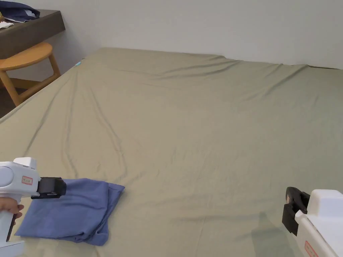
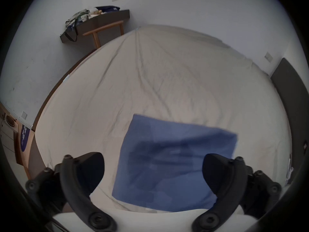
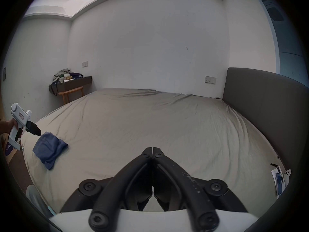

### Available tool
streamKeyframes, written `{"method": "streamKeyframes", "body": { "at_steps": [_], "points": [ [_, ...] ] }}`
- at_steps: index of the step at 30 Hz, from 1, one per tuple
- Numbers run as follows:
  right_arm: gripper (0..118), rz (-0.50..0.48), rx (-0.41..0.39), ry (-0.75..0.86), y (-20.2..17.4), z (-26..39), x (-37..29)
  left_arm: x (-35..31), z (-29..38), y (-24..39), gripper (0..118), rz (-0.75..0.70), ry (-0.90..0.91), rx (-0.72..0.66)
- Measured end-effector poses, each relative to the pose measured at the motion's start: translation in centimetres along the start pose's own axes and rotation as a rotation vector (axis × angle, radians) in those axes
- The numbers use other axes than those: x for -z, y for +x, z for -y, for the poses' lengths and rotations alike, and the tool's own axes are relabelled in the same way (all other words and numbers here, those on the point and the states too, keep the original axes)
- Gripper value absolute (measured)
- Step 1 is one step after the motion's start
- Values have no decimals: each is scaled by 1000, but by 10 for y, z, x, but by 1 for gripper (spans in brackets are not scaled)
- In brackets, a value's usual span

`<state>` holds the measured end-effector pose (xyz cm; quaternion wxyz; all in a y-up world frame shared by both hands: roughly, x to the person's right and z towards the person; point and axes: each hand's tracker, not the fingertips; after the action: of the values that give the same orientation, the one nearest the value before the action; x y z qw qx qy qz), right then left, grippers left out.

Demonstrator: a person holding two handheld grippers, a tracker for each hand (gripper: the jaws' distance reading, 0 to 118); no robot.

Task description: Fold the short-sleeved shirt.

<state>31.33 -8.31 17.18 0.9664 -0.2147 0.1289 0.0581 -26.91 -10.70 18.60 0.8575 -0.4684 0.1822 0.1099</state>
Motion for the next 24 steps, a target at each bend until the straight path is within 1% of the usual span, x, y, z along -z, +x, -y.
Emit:
{"method": "streamKeyframes", "body": {
  "at_steps": [2, 3, 6, 10, 16, 19, 24],
  "points": [
    [3, 10, 0, 29, 4, -5, -10, -19, -6, 10, 108, 20, 56, -21],
    [3, 17, -3, 44, 6, -8, -15, -31, -8, 18, 105, 24, 78, -23],
    [3, 40, -4, 107, 16, -20, -33, -77, -13, 47, 104, 28, 213, -9],
    [3, 79, -6, 193, 34, -41, -59, -144, -15, 93, 105, 44, 455, 91],
    [3, 149, -18, 299, 64, -69, -93, -237, 12, 181, 105, 139, 780, 169],
    [3, 179, -24, 338, 79, -77, -109, -261, 31, 221, 105, 181, 905, 161],
    [3, 226, -37, 384, 100, -82, -129, -270, 62, 281, 105, 218, 1038, 180]
  ]
}}
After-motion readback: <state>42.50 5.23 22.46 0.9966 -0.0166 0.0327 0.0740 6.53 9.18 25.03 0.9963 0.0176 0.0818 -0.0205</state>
